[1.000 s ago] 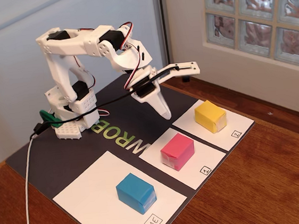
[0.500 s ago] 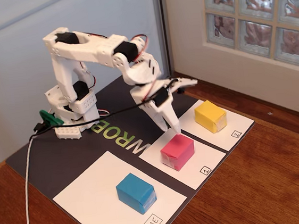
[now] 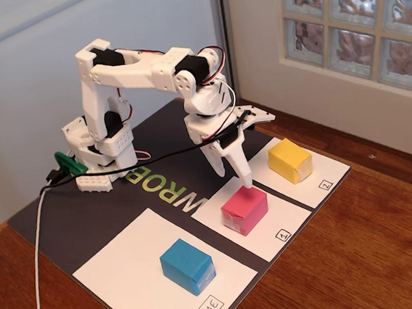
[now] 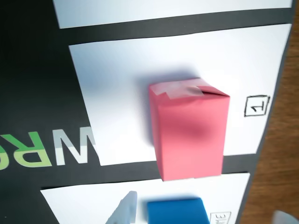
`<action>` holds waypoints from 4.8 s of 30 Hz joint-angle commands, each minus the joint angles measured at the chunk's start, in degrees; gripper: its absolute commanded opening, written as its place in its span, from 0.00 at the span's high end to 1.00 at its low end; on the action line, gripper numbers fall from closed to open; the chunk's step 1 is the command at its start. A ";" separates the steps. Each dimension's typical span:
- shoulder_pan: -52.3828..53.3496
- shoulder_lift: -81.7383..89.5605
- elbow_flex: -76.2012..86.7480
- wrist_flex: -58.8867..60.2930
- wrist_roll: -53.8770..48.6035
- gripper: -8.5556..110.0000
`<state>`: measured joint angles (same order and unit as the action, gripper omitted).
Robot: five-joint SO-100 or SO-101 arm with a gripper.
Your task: Move box red to home
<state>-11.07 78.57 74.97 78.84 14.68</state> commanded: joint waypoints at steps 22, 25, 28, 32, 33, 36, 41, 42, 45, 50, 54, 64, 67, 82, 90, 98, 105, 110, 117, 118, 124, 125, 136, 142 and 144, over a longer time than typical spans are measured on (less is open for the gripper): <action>1.41 -10.72 -4.04 -4.75 -6.06 0.57; 1.41 -11.95 -4.13 -5.19 -6.06 0.57; 1.49 -13.18 -4.22 -5.98 -6.06 0.57; 1.85 -15.38 -5.80 -6.15 -6.06 0.58; 2.02 -16.00 -6.33 -6.24 -6.06 0.58; 2.20 -17.75 -8.09 -6.24 -6.06 0.58; 2.29 -20.65 -10.81 -6.24 -5.98 0.58; 2.29 -21.18 -11.34 -6.24 -5.89 0.58; 2.29 -22.76 -12.74 -6.06 -5.80 0.59; 1.93 -25.22 -15.73 -4.75 -5.98 0.60; 1.67 -25.66 -16.52 -4.39 -6.06 0.68; 2.02 -25.93 -18.28 -3.87 -5.71 0.93; 2.20 -25.93 -18.37 -3.69 -6.15 0.93; 1.76 -25.75 -23.91 0.88 -8.00 0.93; 0.88 -21.09 -24.17 2.55 -8.61 0.93; 0.18 -14.41 -24.17 4.75 -8.26 0.93; 0.26 -7.56 -24.17 7.91 -4.57 0.93; 0.70 -2.81 -23.82 10.81 -3.43 0.93; 1.41 4.75 -23.29 14.77 1.76 0.93; 1.58 5.45 -23.29 15.21 3.34 0.93; 4.66 9.14 -23.12 19.42 14.59 0.93; 5.36 9.58 -23.12 20.39 16.52 0.93; 12.83 17.31 -13.71 25.40 44.91 0.93; 16.44 27.07 1.49 23.73 57.57 0.93; 17.67 32.08 8.70 21.01 59.41 0.93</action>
<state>5.10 103.27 76.73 99.93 71.37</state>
